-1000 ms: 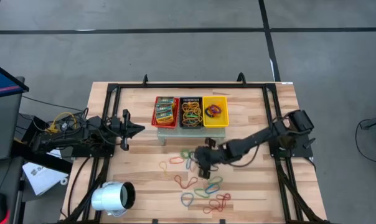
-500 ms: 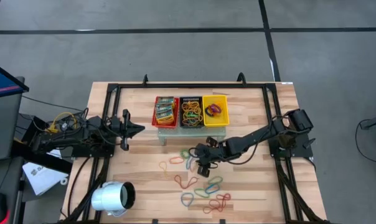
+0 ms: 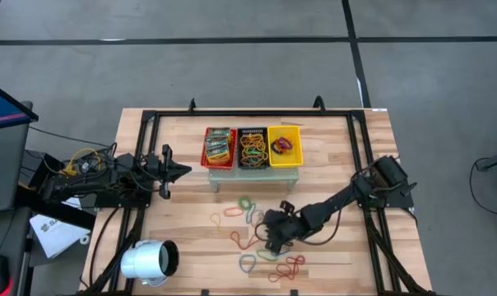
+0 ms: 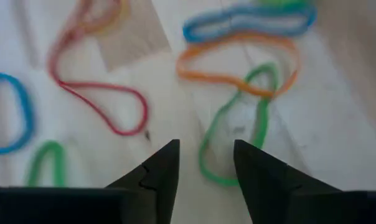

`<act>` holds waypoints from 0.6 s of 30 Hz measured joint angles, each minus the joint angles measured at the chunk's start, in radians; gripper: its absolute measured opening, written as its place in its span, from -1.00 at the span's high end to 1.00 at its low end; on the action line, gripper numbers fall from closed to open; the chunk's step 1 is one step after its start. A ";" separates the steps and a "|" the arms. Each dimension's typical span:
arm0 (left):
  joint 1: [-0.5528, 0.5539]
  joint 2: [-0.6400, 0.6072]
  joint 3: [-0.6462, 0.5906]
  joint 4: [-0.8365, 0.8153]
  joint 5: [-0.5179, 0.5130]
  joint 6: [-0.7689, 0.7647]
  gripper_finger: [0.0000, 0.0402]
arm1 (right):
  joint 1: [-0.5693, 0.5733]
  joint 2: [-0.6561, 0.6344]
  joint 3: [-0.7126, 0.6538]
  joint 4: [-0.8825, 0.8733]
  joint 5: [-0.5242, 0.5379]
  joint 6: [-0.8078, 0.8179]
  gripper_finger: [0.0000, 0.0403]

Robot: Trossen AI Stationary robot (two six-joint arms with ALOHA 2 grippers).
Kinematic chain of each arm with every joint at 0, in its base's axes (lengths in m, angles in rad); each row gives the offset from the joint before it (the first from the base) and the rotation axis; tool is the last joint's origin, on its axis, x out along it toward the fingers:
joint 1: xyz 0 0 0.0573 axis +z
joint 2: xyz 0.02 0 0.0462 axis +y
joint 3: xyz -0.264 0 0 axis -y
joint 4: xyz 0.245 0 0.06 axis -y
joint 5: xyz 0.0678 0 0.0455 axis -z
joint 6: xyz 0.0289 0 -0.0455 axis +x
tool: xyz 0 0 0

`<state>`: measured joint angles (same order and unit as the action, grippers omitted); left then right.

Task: Pick & Place Office Desk Supplies
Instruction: Put the green rubber band into the black bin on the shelf

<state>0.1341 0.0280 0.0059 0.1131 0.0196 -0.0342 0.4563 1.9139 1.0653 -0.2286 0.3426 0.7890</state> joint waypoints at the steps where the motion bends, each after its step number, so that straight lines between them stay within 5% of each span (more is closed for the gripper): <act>1: 0.000 0.000 0.000 0.000 0.000 0.000 0.96 | 0.004 0.022 0.000 0.008 0.008 0.011 0.24; 8: 0.000 0.000 0.000 0.000 0.000 0.000 0.96 | 0.027 0.088 0.008 0.016 0.072 0.065 0.18; 15: 0.000 0.000 0.000 0.000 0.000 0.000 0.96 | 0.049 0.088 0.005 -0.010 0.106 0.108 0.87; 18: 0.000 0.000 0.000 0.000 0.000 0.000 0.96 | 0.056 0.089 0.005 -0.007 0.114 0.135 0.93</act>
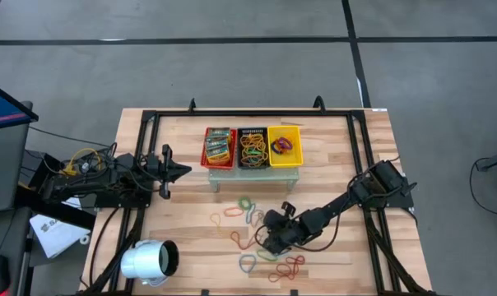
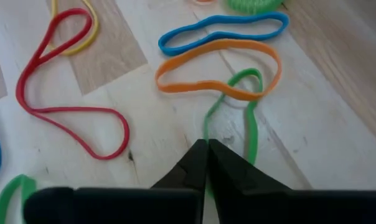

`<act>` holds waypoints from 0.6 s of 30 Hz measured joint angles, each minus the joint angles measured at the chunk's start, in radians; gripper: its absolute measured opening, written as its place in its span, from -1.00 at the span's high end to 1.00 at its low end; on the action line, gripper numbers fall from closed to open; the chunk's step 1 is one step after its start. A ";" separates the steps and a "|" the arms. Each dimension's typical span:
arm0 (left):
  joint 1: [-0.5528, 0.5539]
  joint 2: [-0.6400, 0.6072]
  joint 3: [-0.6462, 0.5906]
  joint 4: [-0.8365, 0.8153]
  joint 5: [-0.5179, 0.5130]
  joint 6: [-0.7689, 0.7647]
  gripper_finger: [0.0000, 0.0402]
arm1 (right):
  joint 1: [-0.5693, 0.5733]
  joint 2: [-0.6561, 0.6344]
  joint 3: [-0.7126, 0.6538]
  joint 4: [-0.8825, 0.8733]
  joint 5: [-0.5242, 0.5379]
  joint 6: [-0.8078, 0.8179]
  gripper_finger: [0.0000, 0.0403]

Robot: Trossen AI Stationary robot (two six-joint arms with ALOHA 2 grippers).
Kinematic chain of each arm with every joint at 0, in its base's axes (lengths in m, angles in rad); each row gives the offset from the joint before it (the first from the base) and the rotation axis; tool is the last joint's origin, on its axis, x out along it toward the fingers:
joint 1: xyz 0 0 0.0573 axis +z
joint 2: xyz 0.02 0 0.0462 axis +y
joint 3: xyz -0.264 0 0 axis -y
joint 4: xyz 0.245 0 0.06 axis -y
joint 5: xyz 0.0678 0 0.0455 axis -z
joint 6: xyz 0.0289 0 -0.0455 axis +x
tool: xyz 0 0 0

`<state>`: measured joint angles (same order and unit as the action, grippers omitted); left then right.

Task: Pick & Place Office Desk Supplies
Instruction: Put the green rubber band into the black bin on the shelf

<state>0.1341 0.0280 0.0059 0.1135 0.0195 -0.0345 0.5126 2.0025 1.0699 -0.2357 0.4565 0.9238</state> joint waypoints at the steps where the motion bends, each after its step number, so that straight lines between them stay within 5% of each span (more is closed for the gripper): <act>1: 0.000 0.000 0.000 0.000 0.000 0.000 0.96 | 0.003 -0.003 0.000 0.000 0.002 0.004 0.93; 10: 0.000 0.000 0.000 0.000 0.000 0.000 0.96 | 0.054 -0.150 -0.009 -0.038 -0.050 -0.011 0.99; 18: 0.000 0.000 0.000 0.000 0.000 0.000 0.96 | 0.092 -0.358 -0.006 -0.068 0.095 -0.075 0.99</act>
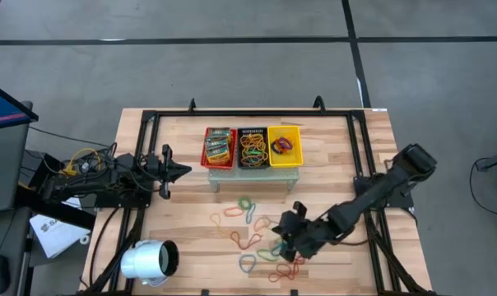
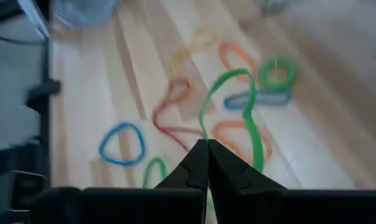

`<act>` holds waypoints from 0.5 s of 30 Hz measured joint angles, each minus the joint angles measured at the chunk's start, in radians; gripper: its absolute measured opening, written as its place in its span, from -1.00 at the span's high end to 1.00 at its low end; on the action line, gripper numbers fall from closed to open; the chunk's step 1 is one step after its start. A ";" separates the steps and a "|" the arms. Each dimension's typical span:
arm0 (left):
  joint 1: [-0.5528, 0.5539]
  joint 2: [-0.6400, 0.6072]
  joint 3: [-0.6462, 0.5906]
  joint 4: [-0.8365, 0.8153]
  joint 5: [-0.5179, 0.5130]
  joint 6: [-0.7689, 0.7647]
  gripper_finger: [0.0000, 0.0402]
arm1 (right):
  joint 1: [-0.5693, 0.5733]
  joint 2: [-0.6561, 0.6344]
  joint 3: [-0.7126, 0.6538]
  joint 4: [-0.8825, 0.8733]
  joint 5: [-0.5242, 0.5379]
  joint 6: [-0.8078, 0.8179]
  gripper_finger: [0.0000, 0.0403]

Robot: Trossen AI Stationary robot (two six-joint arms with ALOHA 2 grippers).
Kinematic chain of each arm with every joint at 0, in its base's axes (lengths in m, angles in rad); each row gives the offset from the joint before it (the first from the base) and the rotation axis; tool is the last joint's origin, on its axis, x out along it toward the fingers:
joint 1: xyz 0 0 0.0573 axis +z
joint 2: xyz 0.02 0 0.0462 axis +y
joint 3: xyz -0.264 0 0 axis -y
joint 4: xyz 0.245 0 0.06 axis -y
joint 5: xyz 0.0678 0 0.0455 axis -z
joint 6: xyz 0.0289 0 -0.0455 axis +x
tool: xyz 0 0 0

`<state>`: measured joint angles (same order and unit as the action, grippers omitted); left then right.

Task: Pick & Place Office Desk Supplies
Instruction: Put the green rubber band into the black bin on the shelf

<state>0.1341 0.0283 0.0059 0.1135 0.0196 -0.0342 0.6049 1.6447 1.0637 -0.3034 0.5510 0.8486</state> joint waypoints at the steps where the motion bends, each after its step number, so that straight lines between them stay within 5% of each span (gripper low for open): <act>1: 0.000 0.000 0.000 0.000 0.000 0.000 0.96 | 0.001 -0.022 0.000 0.001 0.014 -0.018 0.99; 7: 0.000 0.000 0.000 0.000 0.000 0.000 0.96 | -0.035 -0.152 0.002 0.001 0.150 -0.202 1.00; 15: 0.000 0.000 0.000 0.000 0.000 0.000 0.96 | -0.259 -0.255 0.002 0.011 0.160 -0.449 1.00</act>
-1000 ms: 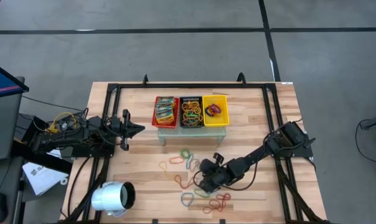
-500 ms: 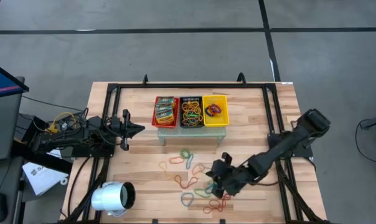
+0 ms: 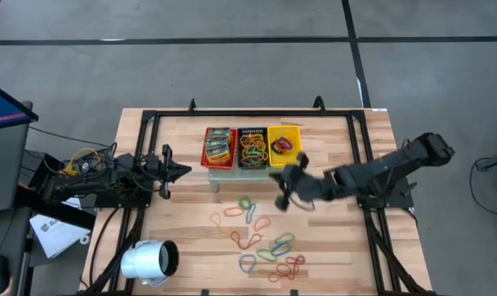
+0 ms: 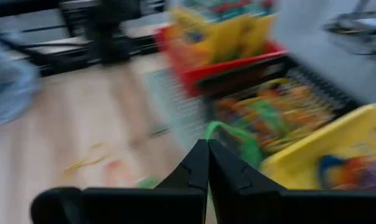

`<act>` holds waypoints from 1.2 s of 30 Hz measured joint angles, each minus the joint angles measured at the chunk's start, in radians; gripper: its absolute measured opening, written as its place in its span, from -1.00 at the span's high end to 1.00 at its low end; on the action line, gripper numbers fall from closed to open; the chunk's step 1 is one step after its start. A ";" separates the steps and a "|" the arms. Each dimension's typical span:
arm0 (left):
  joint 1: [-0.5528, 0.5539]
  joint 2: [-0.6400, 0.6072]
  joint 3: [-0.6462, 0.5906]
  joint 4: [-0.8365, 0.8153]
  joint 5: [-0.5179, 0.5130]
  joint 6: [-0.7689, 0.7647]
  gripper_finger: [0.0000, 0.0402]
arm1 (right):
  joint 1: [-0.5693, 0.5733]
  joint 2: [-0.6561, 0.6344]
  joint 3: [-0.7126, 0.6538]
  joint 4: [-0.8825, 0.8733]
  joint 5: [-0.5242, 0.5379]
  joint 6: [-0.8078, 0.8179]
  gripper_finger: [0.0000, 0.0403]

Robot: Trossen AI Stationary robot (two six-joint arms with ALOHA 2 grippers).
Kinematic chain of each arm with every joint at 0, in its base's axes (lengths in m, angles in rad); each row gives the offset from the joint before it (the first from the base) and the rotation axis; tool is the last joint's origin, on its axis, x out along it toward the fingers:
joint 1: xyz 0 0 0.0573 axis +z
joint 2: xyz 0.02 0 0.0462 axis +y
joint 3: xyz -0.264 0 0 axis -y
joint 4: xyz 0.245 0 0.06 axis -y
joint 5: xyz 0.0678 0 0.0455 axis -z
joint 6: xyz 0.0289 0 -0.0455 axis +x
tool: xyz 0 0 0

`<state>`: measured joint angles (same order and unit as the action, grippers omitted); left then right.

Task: Pick & Place Office Desk Supplies
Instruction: Put the green rubber band into the black bin on the shelf, then put the orange rubber band into the black bin on the shelf

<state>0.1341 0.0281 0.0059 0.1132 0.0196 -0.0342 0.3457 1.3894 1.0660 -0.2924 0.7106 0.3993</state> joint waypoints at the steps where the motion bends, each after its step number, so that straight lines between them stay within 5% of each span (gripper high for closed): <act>1: 0.000 0.000 0.000 0.000 0.000 0.000 0.96 | -0.037 -0.006 0.000 0.001 -0.002 -0.018 1.00; 11: 0.000 0.000 0.000 0.000 0.000 0.000 0.96 | -0.309 0.001 0.000 0.103 -0.115 -0.168 1.00; 23: 0.000 0.005 0.000 0.000 0.000 0.000 0.96 | -0.358 0.076 0.000 0.144 -0.190 -0.202 0.98; 36: 0.000 0.008 0.000 0.000 0.000 0.000 0.96 | -0.321 0.068 0.012 0.163 -0.175 -0.288 0.26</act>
<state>0.1341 0.0357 0.0059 0.1133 0.0195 -0.0345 0.0249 1.4574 1.0776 -0.1294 0.5358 0.1118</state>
